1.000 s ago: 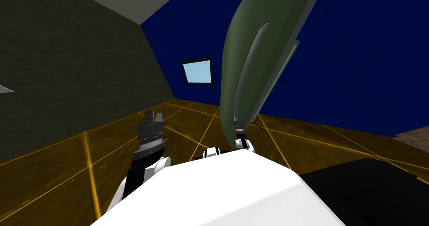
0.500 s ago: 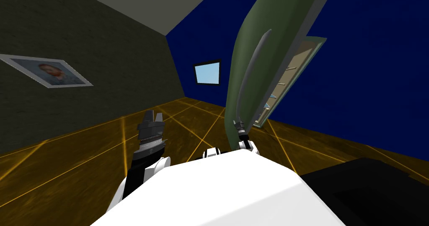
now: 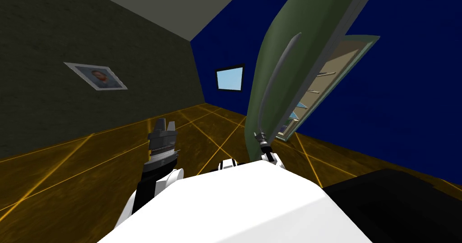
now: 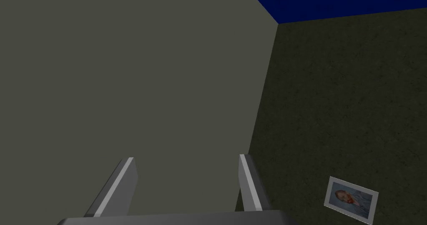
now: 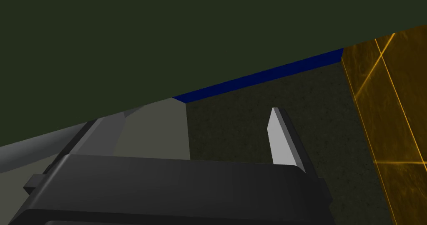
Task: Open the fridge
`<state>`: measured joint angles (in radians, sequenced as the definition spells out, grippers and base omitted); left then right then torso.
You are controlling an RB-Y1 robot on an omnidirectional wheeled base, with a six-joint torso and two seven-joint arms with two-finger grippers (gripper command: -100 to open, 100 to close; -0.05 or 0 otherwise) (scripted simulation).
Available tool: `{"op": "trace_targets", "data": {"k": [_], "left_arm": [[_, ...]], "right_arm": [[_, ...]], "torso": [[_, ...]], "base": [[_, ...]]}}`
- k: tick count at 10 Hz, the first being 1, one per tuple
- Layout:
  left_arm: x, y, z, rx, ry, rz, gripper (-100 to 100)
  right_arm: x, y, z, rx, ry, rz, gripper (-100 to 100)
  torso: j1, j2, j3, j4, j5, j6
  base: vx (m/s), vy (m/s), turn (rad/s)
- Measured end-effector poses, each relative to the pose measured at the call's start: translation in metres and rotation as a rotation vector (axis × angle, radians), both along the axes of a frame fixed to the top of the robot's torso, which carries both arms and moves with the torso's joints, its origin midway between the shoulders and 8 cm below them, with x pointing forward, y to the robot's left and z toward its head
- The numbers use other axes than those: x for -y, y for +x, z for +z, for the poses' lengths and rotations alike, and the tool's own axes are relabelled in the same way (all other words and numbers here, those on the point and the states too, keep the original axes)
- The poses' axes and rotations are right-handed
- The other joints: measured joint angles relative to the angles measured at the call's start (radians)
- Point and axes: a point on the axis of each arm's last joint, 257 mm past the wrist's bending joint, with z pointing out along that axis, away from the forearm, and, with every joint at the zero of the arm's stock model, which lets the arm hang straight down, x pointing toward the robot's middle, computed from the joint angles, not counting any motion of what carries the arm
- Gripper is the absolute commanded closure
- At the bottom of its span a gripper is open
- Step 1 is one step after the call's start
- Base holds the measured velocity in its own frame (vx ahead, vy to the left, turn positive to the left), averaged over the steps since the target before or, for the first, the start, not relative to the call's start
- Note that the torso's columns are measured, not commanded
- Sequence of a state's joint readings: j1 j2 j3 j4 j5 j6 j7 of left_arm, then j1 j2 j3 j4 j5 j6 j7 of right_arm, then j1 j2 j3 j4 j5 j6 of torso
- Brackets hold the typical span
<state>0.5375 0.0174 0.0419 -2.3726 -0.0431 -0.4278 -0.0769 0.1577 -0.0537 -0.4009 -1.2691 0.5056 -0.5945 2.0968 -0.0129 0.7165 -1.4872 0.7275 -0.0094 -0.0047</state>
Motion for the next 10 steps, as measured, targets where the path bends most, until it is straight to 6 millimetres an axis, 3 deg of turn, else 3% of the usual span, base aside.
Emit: {"op": "trace_targets", "data": {"k": [7,10], "left_arm": [[0.0,0.0,0.0,0.0,0.0,0.0,0],[0.0,0.0,0.0,0.0,0.0,0.0,0]], "right_arm": [[0.011,0.003,-0.023,-0.088,0.107,-0.036,-100],[0.019,0.021,-0.004,-0.078,0.089,-0.033,-100]], "torso": [[-0.015,-0.014,-0.006,-0.008,-0.009,-0.002],[-0.002,-0.002,-0.001,0.002,0.001,-0.002]], "base": [[-0.014,0.015,0.006],[-0.072,0.033,0.022]]}}
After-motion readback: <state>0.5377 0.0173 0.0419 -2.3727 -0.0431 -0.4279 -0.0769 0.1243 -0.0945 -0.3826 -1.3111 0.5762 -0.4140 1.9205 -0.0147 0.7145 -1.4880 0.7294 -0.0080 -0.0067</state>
